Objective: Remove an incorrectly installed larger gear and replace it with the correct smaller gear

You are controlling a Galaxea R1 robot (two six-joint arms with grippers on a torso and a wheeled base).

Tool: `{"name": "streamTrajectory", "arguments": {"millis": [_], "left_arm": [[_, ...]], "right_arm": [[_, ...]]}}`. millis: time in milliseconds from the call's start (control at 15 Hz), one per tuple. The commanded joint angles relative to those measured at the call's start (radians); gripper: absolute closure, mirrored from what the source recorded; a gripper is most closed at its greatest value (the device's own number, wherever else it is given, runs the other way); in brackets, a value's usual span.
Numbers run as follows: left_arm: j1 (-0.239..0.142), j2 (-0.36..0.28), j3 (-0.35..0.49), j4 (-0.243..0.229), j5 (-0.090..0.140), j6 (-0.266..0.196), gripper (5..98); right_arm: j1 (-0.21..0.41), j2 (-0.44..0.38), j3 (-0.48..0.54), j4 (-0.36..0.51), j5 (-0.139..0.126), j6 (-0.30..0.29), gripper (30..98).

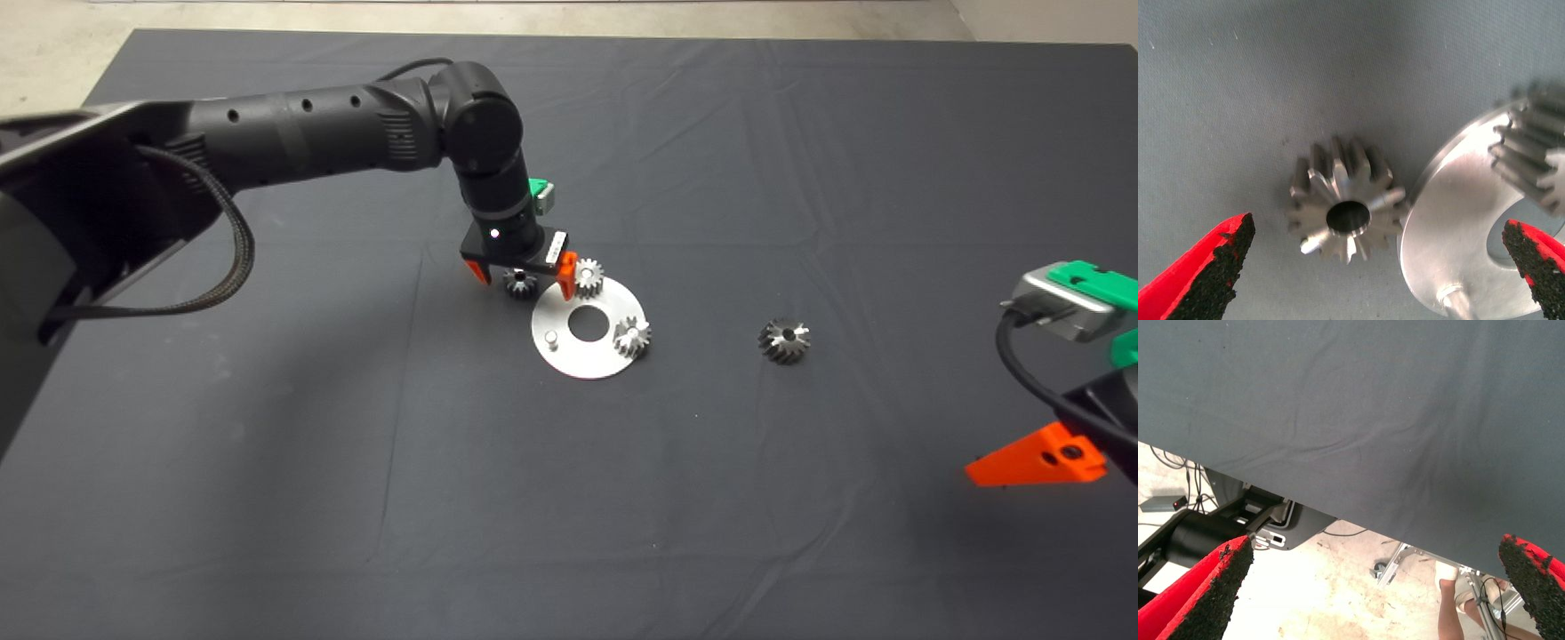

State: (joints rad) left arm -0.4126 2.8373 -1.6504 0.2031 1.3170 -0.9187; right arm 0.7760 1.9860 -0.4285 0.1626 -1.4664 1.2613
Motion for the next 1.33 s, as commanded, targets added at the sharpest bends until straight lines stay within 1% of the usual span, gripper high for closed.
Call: {"name": "streamTrajectory", "arguments": {"millis": [0,67,133,267,333,533,667,800,867,1000,1067,1200,1267], "left_arm": [[-0.005,0.014,-0.012,-0.001,0.004,0.009,8.6],[-0.005,0.017,-0.015,-0.002,0.004,0.022,12.4],[-0.005,0.021,-0.024,-0.002,0.002,0.032,14.2],[-0.005,0.029,-0.035,-0.002,0.005,0.044,15.0],[-0.005,0.029,-0.035,-0.002,0.005,0.049,18.7],[-0.005,0.031,-0.035,-0.002,0.007,0.05,19.0],[-0.005,0.029,-0.041,-0.002,0.008,0.05,23.9],[-0.005,0.029,-0.047,-0.002,0.012,0.05,24.4],[-0.005,0.029,-0.047,-0.002,0.013,0.052,27.9],[-0.005,0.029,-0.046,-0.002,0.01,0.067,29.0],[-0.005,0.029,-0.046,-0.002,0.011,0.067,29.2],[-0.005,0.03,-0.064,-0.002,0.014,0.067,33.8],[-0.005,0.029,-0.07,-0.002,0.016,0.067,33.8]], "right_arm": [[0.022,0.0,0.002,0.037,0.001,0.006,31.4],[0.022,0.0,0.002,0.037,0.001,0.006,31.0],[0.022,0.0,0.002,0.037,0.001,0.006,30.9],[0.022,0.0,0.002,0.037,0.001,0.006,30.9],[0.022,0.0,0.002,0.037,0.001,0.006,30.9],[0.022,0.0,0.002,0.037,0.002,0.006,30.9],[0.023,-0.002,0.002,0.037,0.001,0.006,30.9],[0.023,-0.006,0.002,0.035,0.003,0.006,30.9],[0.023,-0.009,0.002,0.035,0.003,0.006,30.9],[0.023,-0.015,0.003,0.035,0.003,0.006,30.9],[0.023,-0.017,0.004,0.035,0.003,0.006,30.9],[0.023,-0.019,0.004,0.035,0.003,0.006,30.9],[0.023,-0.019,0.004,0.035,0.003,0.006,30.9]]}}
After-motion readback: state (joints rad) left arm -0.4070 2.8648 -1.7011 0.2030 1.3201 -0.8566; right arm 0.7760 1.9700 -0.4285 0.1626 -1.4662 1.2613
